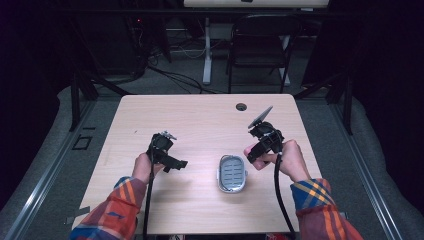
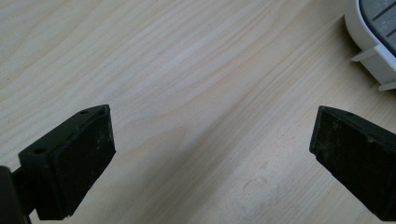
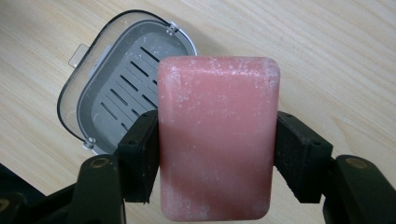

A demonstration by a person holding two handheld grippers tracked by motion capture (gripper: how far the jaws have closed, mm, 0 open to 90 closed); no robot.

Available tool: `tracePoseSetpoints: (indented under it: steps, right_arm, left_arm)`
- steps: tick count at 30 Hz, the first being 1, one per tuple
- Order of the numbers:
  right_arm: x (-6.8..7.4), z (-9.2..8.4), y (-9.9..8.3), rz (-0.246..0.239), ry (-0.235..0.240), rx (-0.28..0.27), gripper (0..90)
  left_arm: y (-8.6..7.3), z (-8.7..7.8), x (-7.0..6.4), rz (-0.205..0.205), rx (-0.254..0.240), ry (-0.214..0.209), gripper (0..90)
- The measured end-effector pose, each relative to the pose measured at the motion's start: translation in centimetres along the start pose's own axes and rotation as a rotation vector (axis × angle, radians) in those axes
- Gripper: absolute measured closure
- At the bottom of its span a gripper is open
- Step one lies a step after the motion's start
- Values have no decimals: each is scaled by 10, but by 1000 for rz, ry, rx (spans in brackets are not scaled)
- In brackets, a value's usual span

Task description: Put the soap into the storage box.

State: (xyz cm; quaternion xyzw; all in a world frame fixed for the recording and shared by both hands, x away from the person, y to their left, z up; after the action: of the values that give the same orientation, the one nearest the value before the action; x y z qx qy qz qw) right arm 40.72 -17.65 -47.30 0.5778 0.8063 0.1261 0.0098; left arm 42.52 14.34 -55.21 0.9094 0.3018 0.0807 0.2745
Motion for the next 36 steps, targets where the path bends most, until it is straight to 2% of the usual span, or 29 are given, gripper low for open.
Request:
tracePoseSetpoints:
  steps: [12, 14, 25, 27, 30, 36]
  right_arm:
    - [8, 4, 3, -10, 5, 15, 372]
    - [9, 5, 4, -25, -5, 21, 372]
    - [21, 14, 8, -44, 4, 37, 372]
    - [24, 17, 8, -22, 15, 24, 373]
    - [24, 19, 10, -48, 2, 51, 373]
    - [29, 26, 11, -53, -7, 65, 372]
  left_arm:
    - [0, 0, 0, -1, 1, -2, 0]
    - [0, 0, 0, 0, 1, -2, 0]
    - [0, 0, -1, 2, 2, 2, 0]
    - [0, 0, -1, 2, 2, 2, 0]
    - [0, 0, -1, 3, 4, 0, 0]
    - [0, 0, -1, 4, 4, -1, 0]
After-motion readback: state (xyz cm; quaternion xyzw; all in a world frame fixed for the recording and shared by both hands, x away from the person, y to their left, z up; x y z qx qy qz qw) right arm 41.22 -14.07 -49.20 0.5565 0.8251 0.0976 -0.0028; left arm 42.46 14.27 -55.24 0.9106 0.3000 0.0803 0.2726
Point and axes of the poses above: each handheld gripper's, and its own axes: z roughly forward along the jaws, y roughly out of its top, x roughly to its left, the point moved 3 cm from there along z, roughly forward along the jaws, and after that the axes turned 13 degrees about z, right-handed, at the moved point
